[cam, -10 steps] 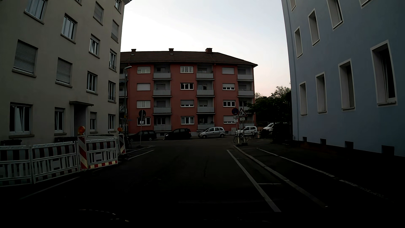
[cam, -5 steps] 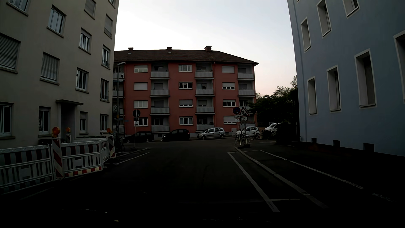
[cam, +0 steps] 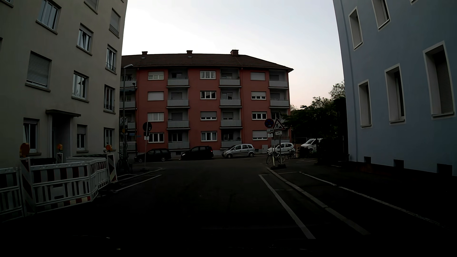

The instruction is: Follow the waypoints while adhering to traffic rules and regulations

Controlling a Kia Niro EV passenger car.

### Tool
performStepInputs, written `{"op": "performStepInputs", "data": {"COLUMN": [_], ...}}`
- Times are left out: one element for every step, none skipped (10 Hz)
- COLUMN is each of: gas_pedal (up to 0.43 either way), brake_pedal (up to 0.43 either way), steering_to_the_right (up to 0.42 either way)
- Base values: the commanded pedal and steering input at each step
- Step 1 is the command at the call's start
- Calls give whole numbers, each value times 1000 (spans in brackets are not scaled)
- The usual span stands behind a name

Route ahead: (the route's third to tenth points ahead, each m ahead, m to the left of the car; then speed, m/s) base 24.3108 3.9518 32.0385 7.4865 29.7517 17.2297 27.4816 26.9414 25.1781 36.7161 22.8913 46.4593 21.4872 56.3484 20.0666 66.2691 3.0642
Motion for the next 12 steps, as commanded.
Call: {"op": "performStepInputs", "data": {"gas_pedal": [0, 0, 0, 0, 0, 0, 0, 0, 0, 0, 0, 0], "brake_pedal": [0, 0, 0, 0, 0, 0, 0, 0, 0, 0, 0, 0], "steering_to_the_right": [2, 3, 3, 3, 3, 4, 3, 4, 4, 2, 0, 0]}}
